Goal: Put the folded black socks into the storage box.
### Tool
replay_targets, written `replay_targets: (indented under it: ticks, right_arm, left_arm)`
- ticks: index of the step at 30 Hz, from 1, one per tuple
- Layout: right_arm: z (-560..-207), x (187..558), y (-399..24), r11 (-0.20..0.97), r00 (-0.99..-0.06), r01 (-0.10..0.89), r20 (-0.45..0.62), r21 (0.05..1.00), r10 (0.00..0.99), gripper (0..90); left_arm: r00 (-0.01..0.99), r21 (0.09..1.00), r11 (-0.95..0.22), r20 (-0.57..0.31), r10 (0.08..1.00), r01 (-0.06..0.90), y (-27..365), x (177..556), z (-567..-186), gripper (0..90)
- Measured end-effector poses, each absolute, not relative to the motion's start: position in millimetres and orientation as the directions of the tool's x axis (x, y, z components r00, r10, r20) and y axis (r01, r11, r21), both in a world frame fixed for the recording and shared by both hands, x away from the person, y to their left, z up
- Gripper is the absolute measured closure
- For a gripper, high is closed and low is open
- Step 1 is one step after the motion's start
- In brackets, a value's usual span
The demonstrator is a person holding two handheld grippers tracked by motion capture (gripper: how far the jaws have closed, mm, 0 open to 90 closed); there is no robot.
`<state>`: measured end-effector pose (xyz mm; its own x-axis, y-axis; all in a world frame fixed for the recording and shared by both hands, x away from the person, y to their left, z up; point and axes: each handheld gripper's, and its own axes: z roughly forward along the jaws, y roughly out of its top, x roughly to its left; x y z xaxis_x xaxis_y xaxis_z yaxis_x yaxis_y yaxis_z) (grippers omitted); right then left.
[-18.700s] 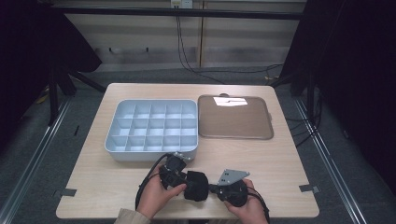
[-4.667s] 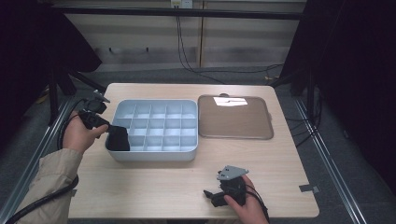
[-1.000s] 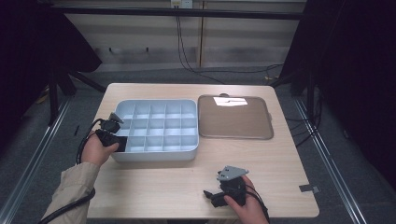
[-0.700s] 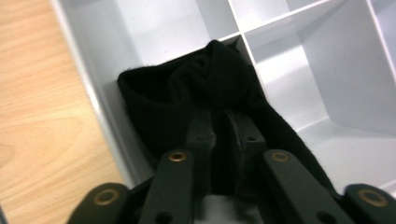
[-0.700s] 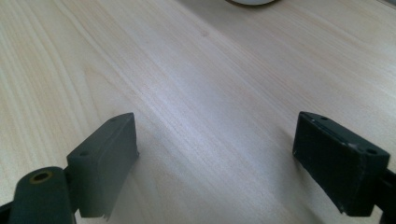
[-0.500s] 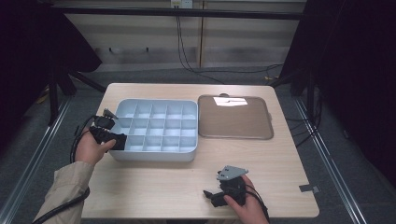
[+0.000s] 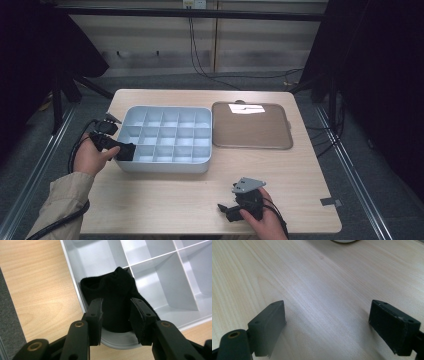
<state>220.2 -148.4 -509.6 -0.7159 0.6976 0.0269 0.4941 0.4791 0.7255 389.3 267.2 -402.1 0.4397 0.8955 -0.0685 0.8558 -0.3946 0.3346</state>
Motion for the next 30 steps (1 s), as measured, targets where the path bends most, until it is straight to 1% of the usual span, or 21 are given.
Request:
replay_targets:
  ticks: [4, 13, 21, 30]
  right_arm:
    - [-510, 220, -149, 0.479, -0.716, 0.493, 0.025, 0.726, 0.698, 13.5]
    - [-510, 219, -149, 0.476, -0.711, 0.5, 0.029, 0.723, 0.703, 13.4]
    - [-510, 219, -149, 0.476, -0.711, 0.5, 0.03, 0.723, 0.702, 13.4]
    - [-510, 219, -149, 0.476, -0.712, 0.5, 0.03, 0.723, 0.701, 13.4]
  left_arm:
    - [0.44, 0.344, -0.388, -0.086, 0.894, 0.855, 265, 389, -398, 61.0]
    - [0.453, 0.343, -0.4, -0.086, 0.888, 0.85, 261, 389, -392, 57.0]
    - [0.46, 0.364, -0.396, -0.104, 0.882, 0.843, 257, 387, -387, 44.8]
    - [0.499, 0.387, -0.422, -0.121, 0.858, 0.82, 252, 381, -387, 36.3]
